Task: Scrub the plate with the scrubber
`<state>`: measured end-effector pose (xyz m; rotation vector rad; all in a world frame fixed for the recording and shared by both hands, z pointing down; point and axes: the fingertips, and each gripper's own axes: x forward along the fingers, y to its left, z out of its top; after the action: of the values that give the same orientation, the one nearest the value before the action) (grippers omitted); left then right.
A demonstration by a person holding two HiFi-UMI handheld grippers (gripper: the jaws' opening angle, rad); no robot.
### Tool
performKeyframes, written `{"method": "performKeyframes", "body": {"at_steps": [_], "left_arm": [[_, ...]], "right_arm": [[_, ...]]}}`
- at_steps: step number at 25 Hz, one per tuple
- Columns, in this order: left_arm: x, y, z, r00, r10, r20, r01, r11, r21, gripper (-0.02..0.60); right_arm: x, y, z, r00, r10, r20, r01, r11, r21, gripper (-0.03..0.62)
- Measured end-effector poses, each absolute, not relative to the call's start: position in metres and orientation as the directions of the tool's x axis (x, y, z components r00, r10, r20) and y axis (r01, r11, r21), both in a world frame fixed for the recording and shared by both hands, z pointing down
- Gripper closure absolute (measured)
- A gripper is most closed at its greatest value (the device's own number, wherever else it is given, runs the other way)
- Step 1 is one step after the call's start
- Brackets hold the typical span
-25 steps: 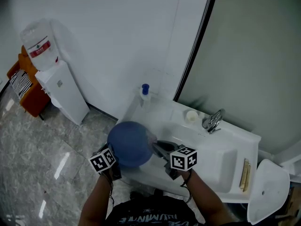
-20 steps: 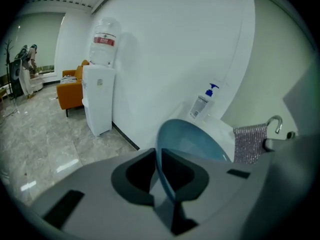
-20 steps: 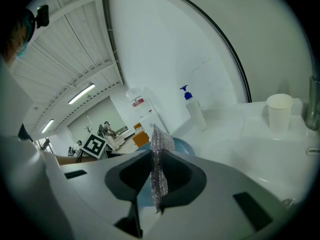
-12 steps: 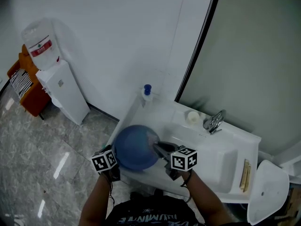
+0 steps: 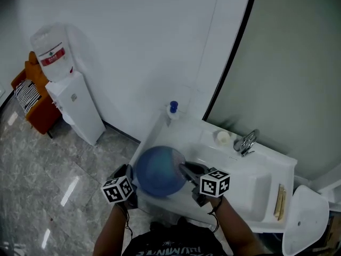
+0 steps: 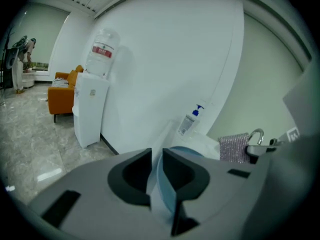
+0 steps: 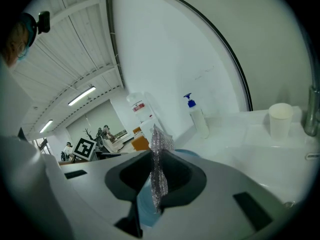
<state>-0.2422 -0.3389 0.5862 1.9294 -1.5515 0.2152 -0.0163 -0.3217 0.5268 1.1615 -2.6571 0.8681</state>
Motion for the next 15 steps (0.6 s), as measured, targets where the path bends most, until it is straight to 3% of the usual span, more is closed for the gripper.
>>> {"method": "performKeyframes", "body": {"at_steps": [8, 15], "left_arm": [[-0.242, -0.327, 0.531, 0.363, -0.871, 0.331, -0.922, -0.284, 0.263, 0.534], [-0.234, -0.314, 0.524, 0.378, -0.873, 0.308, -0.922, -0.326, 0.208, 0.534]], "right_arm": [[-0.018, -0.316, 0.51, -0.645, -0.706, 0.292, -0.754, 0.527, -0.393, 0.519], [-0.051, -0.294, 0.515, -0.665, -0.669, 0.33, -0.746, 0.6, -0.288, 0.519]]}}
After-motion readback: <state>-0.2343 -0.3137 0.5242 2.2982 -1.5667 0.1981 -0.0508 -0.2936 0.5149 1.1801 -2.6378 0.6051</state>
